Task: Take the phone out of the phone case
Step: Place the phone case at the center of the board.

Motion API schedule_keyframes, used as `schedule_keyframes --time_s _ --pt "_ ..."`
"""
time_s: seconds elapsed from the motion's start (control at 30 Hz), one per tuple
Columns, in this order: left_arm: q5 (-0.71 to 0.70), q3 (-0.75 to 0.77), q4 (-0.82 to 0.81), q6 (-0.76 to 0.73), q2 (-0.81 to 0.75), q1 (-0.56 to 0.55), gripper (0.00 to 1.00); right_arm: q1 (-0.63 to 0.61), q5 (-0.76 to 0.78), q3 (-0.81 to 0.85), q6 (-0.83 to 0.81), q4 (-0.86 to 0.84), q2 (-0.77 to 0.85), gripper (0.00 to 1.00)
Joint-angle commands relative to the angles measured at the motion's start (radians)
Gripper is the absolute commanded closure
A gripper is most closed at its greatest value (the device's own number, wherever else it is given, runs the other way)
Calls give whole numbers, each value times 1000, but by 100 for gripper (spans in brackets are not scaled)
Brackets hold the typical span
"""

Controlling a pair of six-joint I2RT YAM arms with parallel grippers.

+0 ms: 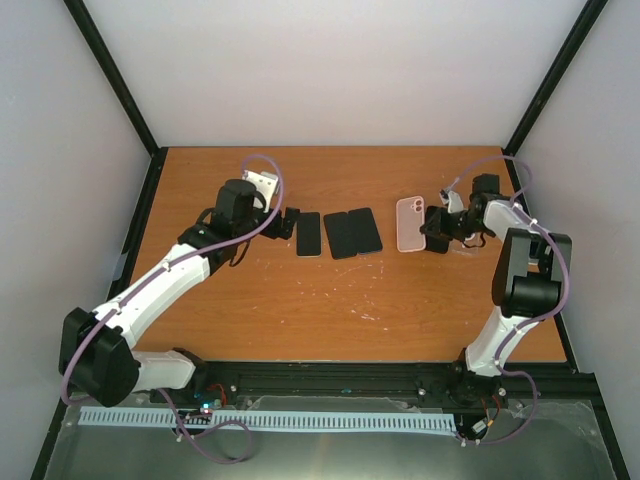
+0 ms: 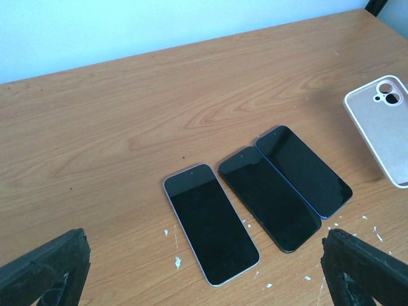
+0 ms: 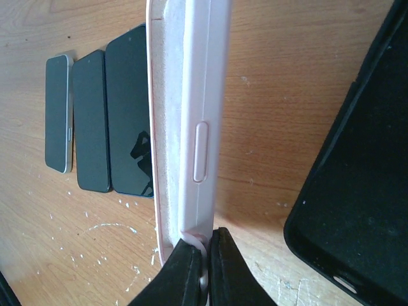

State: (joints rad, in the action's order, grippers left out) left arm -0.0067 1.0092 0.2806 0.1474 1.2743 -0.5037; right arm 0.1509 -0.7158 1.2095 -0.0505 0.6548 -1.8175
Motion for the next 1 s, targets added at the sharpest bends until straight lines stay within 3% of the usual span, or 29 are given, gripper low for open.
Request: schedule_keyframes --time_s 0.0,0.6,0.97 --pt "3 -5 -38 8 -28 7 0 -20 -9 36 23 -26 -18 97" --pt "-38 -6 -37 -6 -40 12 1 -42 77 96 81 -62 -120 94" --pt "-31 -7 -35 -5 -44 11 1 -42 40 71 77 -75 -132 89"
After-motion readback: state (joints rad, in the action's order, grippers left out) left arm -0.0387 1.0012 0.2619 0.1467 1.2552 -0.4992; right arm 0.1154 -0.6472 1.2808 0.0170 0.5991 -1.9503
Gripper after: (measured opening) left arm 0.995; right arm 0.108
